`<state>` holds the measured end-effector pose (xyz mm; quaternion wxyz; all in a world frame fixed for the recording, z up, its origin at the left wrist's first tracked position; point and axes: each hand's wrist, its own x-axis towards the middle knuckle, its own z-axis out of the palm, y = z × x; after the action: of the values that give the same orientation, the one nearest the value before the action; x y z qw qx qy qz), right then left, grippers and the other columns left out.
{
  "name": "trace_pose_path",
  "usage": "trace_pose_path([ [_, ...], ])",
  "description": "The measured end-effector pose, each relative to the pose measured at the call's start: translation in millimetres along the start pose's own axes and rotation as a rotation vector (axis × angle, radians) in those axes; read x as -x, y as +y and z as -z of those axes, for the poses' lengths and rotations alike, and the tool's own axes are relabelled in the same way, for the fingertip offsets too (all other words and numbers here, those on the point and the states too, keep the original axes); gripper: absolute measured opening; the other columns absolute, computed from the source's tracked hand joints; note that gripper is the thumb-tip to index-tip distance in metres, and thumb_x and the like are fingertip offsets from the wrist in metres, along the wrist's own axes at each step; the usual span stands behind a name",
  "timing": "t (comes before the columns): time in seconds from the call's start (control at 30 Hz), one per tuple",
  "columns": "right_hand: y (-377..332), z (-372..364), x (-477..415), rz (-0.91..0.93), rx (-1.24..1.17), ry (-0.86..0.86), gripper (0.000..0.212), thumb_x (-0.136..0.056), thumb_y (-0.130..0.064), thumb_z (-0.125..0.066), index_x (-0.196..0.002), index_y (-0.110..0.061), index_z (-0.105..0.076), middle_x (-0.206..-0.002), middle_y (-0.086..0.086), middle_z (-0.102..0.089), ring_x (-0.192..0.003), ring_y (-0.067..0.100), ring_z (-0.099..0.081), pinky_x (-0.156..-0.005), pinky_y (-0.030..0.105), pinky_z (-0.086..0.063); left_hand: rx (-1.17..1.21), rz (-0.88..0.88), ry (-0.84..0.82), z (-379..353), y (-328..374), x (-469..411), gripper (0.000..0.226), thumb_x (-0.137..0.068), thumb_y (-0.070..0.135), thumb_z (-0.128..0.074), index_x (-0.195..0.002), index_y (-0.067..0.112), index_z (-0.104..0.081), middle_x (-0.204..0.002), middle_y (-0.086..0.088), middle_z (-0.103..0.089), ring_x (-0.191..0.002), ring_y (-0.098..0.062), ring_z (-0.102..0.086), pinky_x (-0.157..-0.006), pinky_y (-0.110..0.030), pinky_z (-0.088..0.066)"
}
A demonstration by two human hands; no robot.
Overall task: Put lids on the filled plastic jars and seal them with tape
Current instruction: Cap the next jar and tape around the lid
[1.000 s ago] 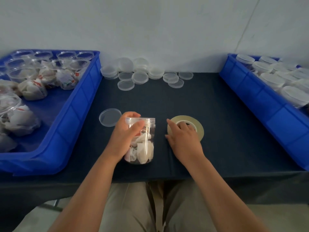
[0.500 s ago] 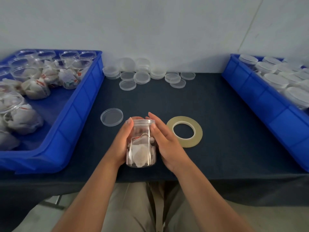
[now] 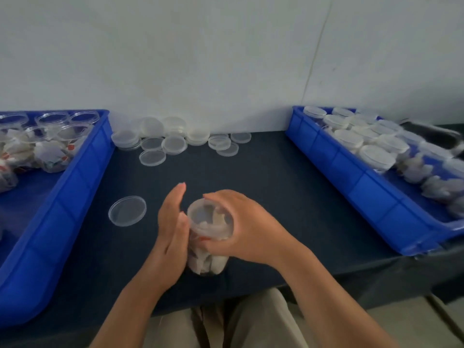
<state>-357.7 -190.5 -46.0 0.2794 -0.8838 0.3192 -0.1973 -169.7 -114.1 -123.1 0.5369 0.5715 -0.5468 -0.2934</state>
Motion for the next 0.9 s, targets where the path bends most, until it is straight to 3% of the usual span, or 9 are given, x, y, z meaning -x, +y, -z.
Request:
trace_pose_path([
  [0.07, 8.7, 35.2, 5.7, -0.08, 0.046, 0.08, 0.094, -0.071, -0.072, -0.078, -0.153, -0.047, -0.039, -0.137, -0.035, -0.043, -0.119, -0.014, -0.049, -0.092, 0.019, -0.046, 0.019, 0.009, 0.133, 3.8, -4.1, -4.4, 0.08, -0.092, 0.089, -0.021, -0.162, 0.05, -0.019, -0.167, 0.029, -0.02, -0.144, 0.015, -0.032, -0.116, -0.033, -0.031],
  [0.13, 22.1, 79.1, 15.0, -0.159, 0.08, 0.239, 0.1, -0.064, -0.083, -0.076, -0.151, -0.048, -0.04, -0.132, -0.033, -0.041, -0.114, -0.015, -0.051, -0.087, 0.014, -0.048, 0.032, 0.047, 0.247, 15.2, -11.4, -7.4, 0.074, -0.093, 0.085, -0.023, -0.156, 0.048, -0.033, -0.163, 0.021, -0.03, -0.125, 0.026, -0.044, -0.108, -0.037, -0.039],
  [0.23, 50.1, 152.1, 29.5, -0.278, 0.171, 0.566, 0.086, -0.059, -0.078, -0.085, -0.134, -0.054, -0.049, -0.124, -0.021, -0.043, -0.105, -0.007, -0.057, -0.083, 0.007, -0.043, -0.106, 0.045, 0.289, 30.5, -28.2, -5.8, 0.059, -0.098, 0.075, -0.023, -0.141, 0.043, -0.046, -0.155, 0.005, -0.044, -0.116, 0.019, -0.052, -0.097, -0.037, -0.047],
  [0.33, 89.8, 221.4, 47.5, -0.542, 0.426, 0.709, 0.087, -0.064, -0.079, -0.082, -0.136, -0.042, -0.048, -0.132, -0.004, -0.042, -0.116, 0.026, -0.058, -0.092, 0.04, -0.047, -0.155, 0.079, 0.304, 33.6, -42.7, 0.7, 0.056, -0.096, 0.072, -0.024, -0.13, 0.038, -0.053, -0.146, 0.003, -0.052, -0.112, 0.002, -0.06, -0.091, -0.039, -0.054],
  [0.43, 130.9, 263.2, 64.2, -0.841, 0.623, 0.637, 0.102, -0.067, -0.084, -0.074, -0.144, -0.024, -0.045, -0.144, 0.017, -0.04, -0.122, 0.048, -0.057, -0.093, 0.055, -0.05, -0.137, 0.106, 0.321, 33.7, -49.5, 4.1, 0.054, -0.095, 0.073, -0.027, -0.119, 0.036, -0.059, -0.14, 0.009, -0.055, -0.11, 0.001, -0.062, -0.087, -0.04, -0.055],
  [0.57, 174.1, 267.5, 68.4, -1.094, 0.679, 0.379, 0.11, -0.074, -0.085, -0.066, -0.152, -0.012, -0.042, -0.152, 0.026, -0.035, -0.128, 0.053, -0.052, -0.098, 0.06, -0.051, -0.1, 0.106, 0.341, 33.3, -48.0, 6.0, 0.037, -0.096, 0.069, -0.035, -0.11, 0.051, -0.063, -0.135, 0.021, -0.058, -0.107, 0.009, -0.063, -0.084, -0.037, -0.055],
  [0.67, 206.1, 246.0, 63.7, -1.075, 0.53, 0.279, 0.103, -0.086, -0.079, -0.058, -0.162, -0.013, -0.033, -0.16, 0.026, -0.037, -0.147, 0.049, -0.034, -0.117, 0.063, -0.033, -0.094, 0.101, 0.358, 32.3, -44.0, 8.5, 0.032, -0.096, 0.068, -0.038, -0.109, 0.055, -0.064, -0.135, 0.025, -0.058, -0.104, 0.006, -0.064, -0.082, -0.035, -0.054],
  [0.77, 227.0, 232.3, 64.7, -1.015, 0.192, 0.349, 0.087, -0.097, -0.07, -0.054, -0.165, -0.024, -0.026, -0.173, 0.014, -0.016, -0.156, 0.045, -0.018, -0.124, 0.065, -0.021, -0.093, 0.121, 0.352, 32.6, -41.8, 8.7, 0.025, -0.104, 0.063, -0.042, -0.111, 0.052, -0.064, -0.131, 0.03, -0.059, -0.108, -0.002, -0.066, -0.084, -0.033, -0.054],
  [0.9, 259.1, 230.7, 66.8, -0.976, 0.068, 0.349, 0.075, -0.1, -0.066, -0.053, -0.164, -0.037, -0.026, -0.175, 0.006, -0.013, -0.157, 0.042, -0.02, -0.124, 0.066, -0.022, -0.094, 0.146, 0.35, 31.6, -38.8, 8.9, 0.033, -0.095, 0.061, -0.042, -0.11, 0.045, -0.067, -0.127, 0.03, -0.06, -0.111, 0.0, -0.065, -0.09, -0.037, -0.056],
])
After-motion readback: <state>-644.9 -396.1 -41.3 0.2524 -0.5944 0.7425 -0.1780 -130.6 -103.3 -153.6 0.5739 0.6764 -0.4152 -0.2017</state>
